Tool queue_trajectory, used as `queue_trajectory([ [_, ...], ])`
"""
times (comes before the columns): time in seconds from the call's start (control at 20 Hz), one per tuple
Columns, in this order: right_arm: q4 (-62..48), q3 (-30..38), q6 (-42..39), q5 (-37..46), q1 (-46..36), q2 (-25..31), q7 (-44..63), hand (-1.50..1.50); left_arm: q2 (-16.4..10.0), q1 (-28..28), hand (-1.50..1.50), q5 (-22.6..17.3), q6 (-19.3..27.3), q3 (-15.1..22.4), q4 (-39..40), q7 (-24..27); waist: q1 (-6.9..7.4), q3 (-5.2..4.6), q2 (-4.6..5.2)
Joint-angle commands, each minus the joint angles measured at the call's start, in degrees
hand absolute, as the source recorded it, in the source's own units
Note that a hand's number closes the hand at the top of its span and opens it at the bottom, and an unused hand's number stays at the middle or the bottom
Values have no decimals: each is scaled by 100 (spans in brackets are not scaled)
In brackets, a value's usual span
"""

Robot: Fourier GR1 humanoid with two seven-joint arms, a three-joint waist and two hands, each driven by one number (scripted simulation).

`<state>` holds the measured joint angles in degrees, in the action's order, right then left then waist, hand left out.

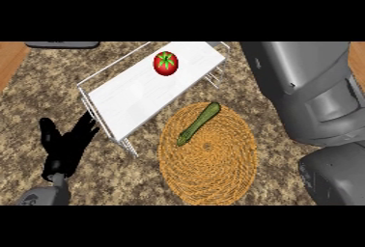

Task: Pick the tomato from the placemat and place it in the tiered shelf

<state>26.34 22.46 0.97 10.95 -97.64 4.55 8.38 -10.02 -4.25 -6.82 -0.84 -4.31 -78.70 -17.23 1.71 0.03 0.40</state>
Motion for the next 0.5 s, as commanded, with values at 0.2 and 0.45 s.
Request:
queue_trajectory([
  [0.2,-136,322,867,20,205,835,55,-150,-109,23,0,-68,-182,-111,238,104,-39,-11,20],
  [0.45,-496,704,188,-297,398,1806,132,-150,-23,89,0,-17,-82,-32,66,-37,27,-5,41],
])
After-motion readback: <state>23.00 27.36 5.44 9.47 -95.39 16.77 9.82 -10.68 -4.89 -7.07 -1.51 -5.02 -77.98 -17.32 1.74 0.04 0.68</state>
